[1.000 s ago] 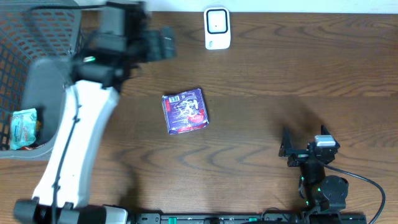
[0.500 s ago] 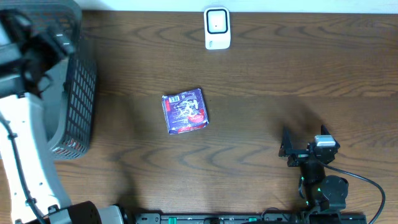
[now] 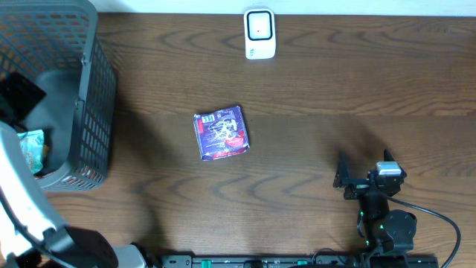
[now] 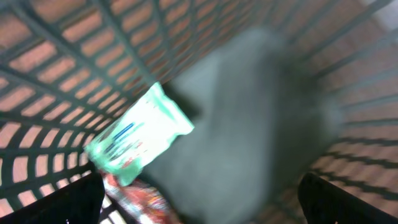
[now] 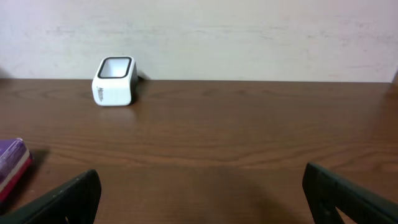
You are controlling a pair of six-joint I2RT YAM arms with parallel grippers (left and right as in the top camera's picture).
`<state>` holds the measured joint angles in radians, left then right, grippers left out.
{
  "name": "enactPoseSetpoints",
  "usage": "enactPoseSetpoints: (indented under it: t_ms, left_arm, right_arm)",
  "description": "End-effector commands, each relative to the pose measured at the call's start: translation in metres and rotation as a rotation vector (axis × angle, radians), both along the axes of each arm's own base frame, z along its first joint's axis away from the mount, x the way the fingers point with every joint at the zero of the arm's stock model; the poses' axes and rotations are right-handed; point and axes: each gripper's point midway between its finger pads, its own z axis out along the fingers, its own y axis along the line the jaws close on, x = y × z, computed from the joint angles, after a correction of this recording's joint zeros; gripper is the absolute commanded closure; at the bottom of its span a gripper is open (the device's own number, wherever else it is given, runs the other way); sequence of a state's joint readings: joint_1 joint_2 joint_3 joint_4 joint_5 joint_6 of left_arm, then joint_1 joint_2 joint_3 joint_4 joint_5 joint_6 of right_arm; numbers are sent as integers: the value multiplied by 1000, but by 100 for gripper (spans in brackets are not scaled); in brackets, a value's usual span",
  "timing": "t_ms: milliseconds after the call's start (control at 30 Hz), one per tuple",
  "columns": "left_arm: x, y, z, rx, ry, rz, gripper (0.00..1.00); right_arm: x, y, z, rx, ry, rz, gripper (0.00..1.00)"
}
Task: Scan the item barcode
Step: 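Reach the left gripper into the basket and grasp the green wipes pack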
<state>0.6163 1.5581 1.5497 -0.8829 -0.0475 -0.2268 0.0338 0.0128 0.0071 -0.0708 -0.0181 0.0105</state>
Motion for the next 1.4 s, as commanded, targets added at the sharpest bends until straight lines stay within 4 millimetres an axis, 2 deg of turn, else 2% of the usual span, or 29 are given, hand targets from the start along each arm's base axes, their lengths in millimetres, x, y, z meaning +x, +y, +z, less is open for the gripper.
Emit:
enactPoseSetpoints:
  t_ms: [0,367,533,733,1000,1067,1133,1233,1267,1367]
  left_arm:
    - [-15,14,-35,37,149,28,1]
    - [-10,18,-113,-78,319,18,5]
    - [-22,31,-141,-50,450,53,7]
    - [-41,49,-161,32,611,103,7]
    - [-36,58,-174,60,632,84,8]
    - [-35,58,-176,56,632,81,23]
    - [-36,57,-177,54,634,81,58]
    - [-36,57,-177,54,635,81,89]
    - [-36,57,-177,53,636,81,92]
    - [-37,55,-173,53,639,77,93]
  right_arm:
    - [0,-2,-1,3,2,-10,1]
    - [0,-2,-1,3,2,-10,1]
    - [0,-2,-1,3,2,-10,1]
    - [0,-2,-1,3,2,-10,1]
    - [0,-2,-1,3,2,-10,1]
    - [0,-2,-1,3,2,-10,1]
    - [0,-2,-1,3,2,-10,1]
    - [0,-2,-1,3,2,-10,1]
    - [0,-2,-1,3,2,-10,1]
    - [0,-2,-1,3,2,-10,1]
